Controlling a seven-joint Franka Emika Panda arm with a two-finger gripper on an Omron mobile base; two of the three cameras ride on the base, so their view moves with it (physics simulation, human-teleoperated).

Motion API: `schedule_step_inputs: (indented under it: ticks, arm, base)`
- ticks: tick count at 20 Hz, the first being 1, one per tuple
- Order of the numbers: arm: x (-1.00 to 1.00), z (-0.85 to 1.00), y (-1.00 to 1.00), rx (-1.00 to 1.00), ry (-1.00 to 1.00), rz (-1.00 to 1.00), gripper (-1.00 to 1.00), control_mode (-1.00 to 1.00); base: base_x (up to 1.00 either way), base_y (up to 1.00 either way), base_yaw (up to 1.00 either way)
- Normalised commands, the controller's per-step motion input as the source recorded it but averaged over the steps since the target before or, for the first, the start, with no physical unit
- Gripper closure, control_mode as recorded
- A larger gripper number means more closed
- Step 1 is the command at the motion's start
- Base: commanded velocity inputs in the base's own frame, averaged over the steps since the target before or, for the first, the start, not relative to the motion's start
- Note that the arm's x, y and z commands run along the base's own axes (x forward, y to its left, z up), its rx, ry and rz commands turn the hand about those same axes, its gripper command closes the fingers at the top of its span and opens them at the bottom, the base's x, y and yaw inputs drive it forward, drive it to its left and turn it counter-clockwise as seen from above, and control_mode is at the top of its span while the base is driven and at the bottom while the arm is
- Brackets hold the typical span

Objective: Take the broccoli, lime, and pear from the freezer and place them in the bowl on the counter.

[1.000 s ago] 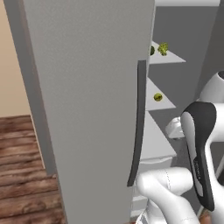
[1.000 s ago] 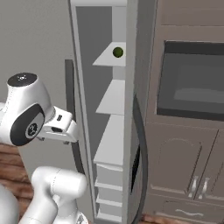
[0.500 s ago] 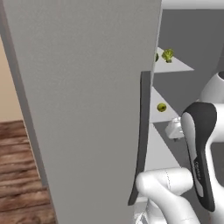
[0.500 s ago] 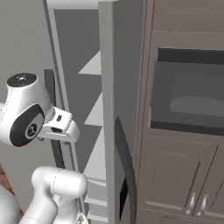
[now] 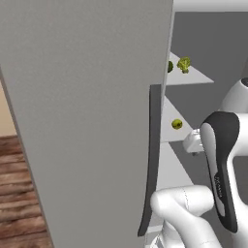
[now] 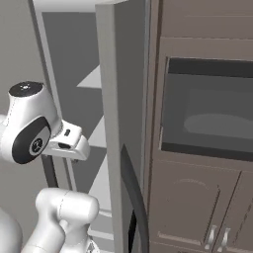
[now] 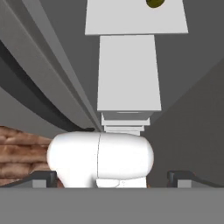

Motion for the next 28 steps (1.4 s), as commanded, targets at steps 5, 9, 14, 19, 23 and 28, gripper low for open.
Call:
schedule_step_inputs:
  ticks: [5, 9, 14, 19, 23, 28]
  arm:
    - [0.00, 0.00, 0.00, 0.00, 0.00, 0.00, -1.00, 1.00]
    - [0.00, 0.00, 0.00, 0.00, 0.00, 0.00, -1.00, 1.00]
    - [0.00, 0.00, 0.00, 0.00, 0.00, 0.00, -1.00, 1.00]
    - [0.00, 0.00, -0.02, 0.00, -0.01, 0.00, -1.00, -1.00]
    - [0.01, 0.14, -0.30, 0.02, -0.17, 0.00, -1.00, -1.00]
    - [0.02, 0.27, -0.31, 0.01, -0.23, 0.00, -1.00, -1.00]
  base:
    - [0.01, -0.76, 0.01]
    - [0.00, -0.79, 0.00]
    - [0.00, -0.36, 0.00]
    - [0.00, 0.00, 0.01]
    - [0.00, 0.00, 0.00]
    - [0.00, 0.00, 0.00]
